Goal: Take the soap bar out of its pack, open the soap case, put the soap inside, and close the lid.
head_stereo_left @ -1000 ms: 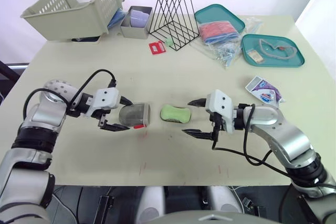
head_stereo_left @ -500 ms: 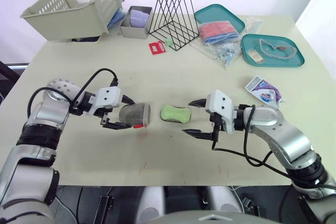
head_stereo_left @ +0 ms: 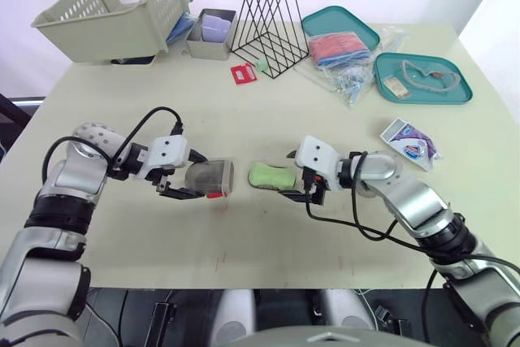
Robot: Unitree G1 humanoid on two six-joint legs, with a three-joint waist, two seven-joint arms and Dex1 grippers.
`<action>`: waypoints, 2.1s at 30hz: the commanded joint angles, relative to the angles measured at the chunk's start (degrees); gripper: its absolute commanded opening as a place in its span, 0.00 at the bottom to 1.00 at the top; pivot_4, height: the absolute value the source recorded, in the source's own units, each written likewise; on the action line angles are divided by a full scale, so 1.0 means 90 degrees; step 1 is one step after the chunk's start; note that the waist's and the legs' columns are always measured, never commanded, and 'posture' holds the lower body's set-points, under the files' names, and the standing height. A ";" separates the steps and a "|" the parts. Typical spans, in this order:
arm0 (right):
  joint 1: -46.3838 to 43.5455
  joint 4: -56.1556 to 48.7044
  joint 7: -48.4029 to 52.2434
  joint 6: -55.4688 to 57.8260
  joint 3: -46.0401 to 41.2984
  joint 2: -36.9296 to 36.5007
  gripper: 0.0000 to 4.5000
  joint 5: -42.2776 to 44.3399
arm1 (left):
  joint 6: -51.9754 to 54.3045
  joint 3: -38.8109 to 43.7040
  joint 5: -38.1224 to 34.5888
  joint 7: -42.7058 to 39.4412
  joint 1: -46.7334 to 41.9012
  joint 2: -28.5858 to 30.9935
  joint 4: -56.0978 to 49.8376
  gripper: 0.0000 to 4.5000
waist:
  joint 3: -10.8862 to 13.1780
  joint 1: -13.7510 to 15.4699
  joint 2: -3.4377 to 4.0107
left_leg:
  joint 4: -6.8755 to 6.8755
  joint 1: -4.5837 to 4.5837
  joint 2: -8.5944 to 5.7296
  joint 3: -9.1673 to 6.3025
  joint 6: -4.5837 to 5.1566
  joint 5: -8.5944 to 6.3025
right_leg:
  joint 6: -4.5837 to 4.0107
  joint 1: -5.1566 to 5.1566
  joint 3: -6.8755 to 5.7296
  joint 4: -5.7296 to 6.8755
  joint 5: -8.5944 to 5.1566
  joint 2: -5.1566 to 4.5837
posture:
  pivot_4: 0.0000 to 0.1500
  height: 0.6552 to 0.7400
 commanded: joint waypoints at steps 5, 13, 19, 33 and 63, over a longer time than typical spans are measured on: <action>-0.0311 0.0352 0.0145 -0.0348 0.0415 0.0155 1.00 -0.0540 | 0.0196 0.0225 -0.0107 0.0079 0.0286 0.0245 -0.0468 0.77 | 0.0000 -0.0008 0.0000 | 0.0002 0.0004 0.0001 0.0001 0.0000 0.0000 | 0.0001 0.0000 0.0000 0.0001 -0.0001 0.0001 | 1.00 1.00; -0.0383 0.0904 0.0109 -0.0321 0.0429 0.0465 1.00 -0.0811 | 0.0298 0.0300 -0.0124 0.0183 0.0491 0.0313 -0.0712 0.77 | -0.0001 -0.0015 -0.0002 | 0.0001 0.0009 0.0003 0.0001 0.0000 0.0000 | 0.0000 0.0001 0.0000 0.0004 0.0000 0.0002 | 1.00 1.00; -0.0246 0.0674 0.0459 -0.0042 0.0490 0.0211 0.61 -0.0779 | 0.0313 0.0321 -0.0122 0.0234 0.0531 0.0293 -0.0780 0.77 | -0.0002 -0.0005 -0.0001 | 0.0002 0.0007 0.0003 0.0001 0.0000 0.0000 | 0.0000 0.0001 0.0000 0.0005 0.0000 0.0002 | 1.00 1.00; 0.0242 -0.1734 0.1107 0.1328 -0.0442 -0.1469 0.53 -0.0101 | 0.0558 0.0237 -0.0394 0.0481 0.0464 -0.0364 -0.1568 0.77 | -0.0001 0.0202 -0.0001 | 0.0017 -0.0006 -0.0005 -0.0001 0.0000 0.0000 | 0.0002 0.0004 -0.0003 0.0000 -0.0001 -0.0009 | 1.00 1.00; 0.0005 -0.0681 0.0807 0.0104 0.0134 -0.1389 0.99 -0.0373 | 0.0673 0.0109 -0.0406 0.0860 0.0751 -0.0514 -0.2041 0.77 | -0.0001 0.0009 -0.0001 | 0.0016 -0.0004 0.0000 -0.0009 0.0000 0.0000 | 0.0004 0.0003 -0.0004 0.0002 -0.0002 0.0003 | 1.00 1.00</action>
